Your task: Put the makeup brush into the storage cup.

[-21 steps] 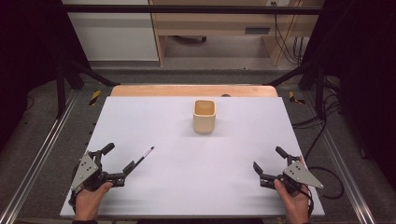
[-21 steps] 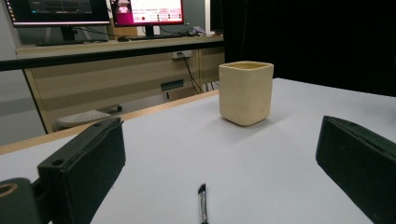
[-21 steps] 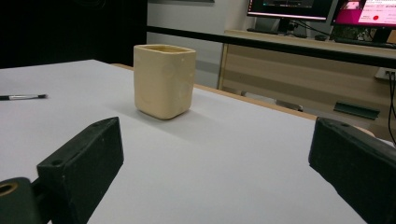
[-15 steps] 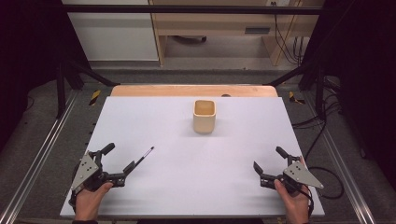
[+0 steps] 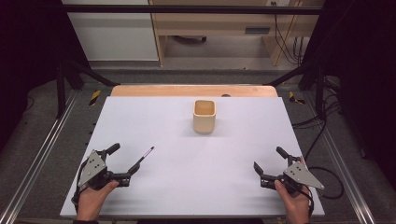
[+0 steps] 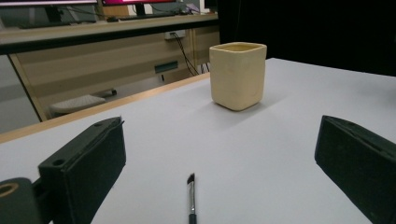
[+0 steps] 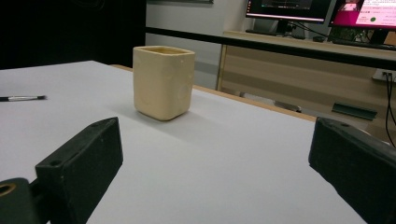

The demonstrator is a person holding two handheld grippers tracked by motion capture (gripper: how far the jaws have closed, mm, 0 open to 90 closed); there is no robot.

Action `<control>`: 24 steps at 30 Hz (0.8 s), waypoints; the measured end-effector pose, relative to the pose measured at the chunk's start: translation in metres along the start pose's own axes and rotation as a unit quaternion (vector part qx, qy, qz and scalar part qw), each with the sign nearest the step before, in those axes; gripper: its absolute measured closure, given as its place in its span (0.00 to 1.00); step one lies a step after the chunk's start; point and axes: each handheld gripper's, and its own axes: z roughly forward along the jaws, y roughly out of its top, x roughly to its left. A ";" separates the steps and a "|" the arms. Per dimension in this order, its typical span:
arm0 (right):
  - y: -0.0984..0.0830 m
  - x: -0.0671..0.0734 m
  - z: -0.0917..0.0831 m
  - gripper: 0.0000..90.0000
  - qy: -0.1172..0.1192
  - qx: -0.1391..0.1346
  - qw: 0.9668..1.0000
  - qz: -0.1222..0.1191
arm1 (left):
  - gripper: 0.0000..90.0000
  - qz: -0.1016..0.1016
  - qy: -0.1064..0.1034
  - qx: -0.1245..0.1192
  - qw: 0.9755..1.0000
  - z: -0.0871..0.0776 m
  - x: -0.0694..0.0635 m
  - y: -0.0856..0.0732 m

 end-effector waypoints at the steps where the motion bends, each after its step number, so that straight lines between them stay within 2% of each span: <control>1: 0.000 0.001 0.000 0.03 0.000 -0.001 1.000 0.000 | 0.02 0.001 -0.002 0.003 1.000 0.002 -0.001 0.003; 2: 0.000 0.001 0.000 0.03 0.002 0.000 1.000 -0.001 | 0.02 0.001 -0.002 0.003 1.000 0.002 -0.001 0.003; 3: 0.000 0.001 0.000 0.03 0.002 0.000 1.000 -0.003 | 0.02 0.011 -0.005 0.018 1.000 0.007 -0.004 0.009; 4: 0.001 0.002 0.000 0.03 0.002 0.001 1.000 -0.007 | 0.02 0.011 -0.005 0.018 1.000 0.007 -0.004 0.009; 5: 0.001 0.003 0.000 0.03 0.002 0.002 1.000 -0.012 | 0.02 0.016 -0.006 0.031 0.999 0.012 -0.006 0.016; 6: 0.001 0.003 0.000 0.03 0.003 0.003 1.000 -0.015 | 0.02 0.016 -0.006 0.031 0.999 0.012 -0.006 0.016; 7: 0.001 0.004 0.000 0.03 0.004 0.003 1.000 -0.019 | 0.02 0.019 -0.007 0.041 0.999 0.017 -0.009 0.022; 10: 0.001 0.005 0.000 0.03 0.003 0.003 1.000 -0.018 | 0.02 0.027 -0.016 0.053 0.998 0.022 -0.011 0.029; 12: 0.000 0.004 0.000 0.03 0.001 0.006 1.000 -0.014 | 0.02 0.044 -0.028 0.084 0.995 0.029 -0.012 0.036; 13: 0.000 0.004 0.000 0.03 0.001 0.006 1.000 -0.014 | 0.02 0.044 -0.028 0.084 0.995 0.029 -0.012 0.036; 16: 0.000 0.003 0.000 0.03 -0.004 0.004 1.000 -0.010 | 0.02 0.058 -0.040 0.114 0.991 0.035 -0.011 0.044; 18: 0.002 0.003 0.000 0.03 -0.006 0.003 1.000 -0.013 | 0.03 0.061 -0.050 0.128 0.989 0.040 -0.011 0.048; 19: 0.002 0.003 0.000 0.03 -0.006 0.003 1.000 -0.012 | 0.03 0.060 -0.055 0.143 0.986 0.044 -0.011 0.052; 20: 0.002 0.004 0.000 0.03 -0.007 0.002 1.000 -0.014 | 0.03 0.060 -0.055 0.143 0.986 0.044 -0.011 0.052; 24: 0.001 0.005 -0.001 0.03 -0.006 0.005 1.000 -0.017 | 0.03 0.054 -0.064 0.170 0.982 0.050 -0.009 0.055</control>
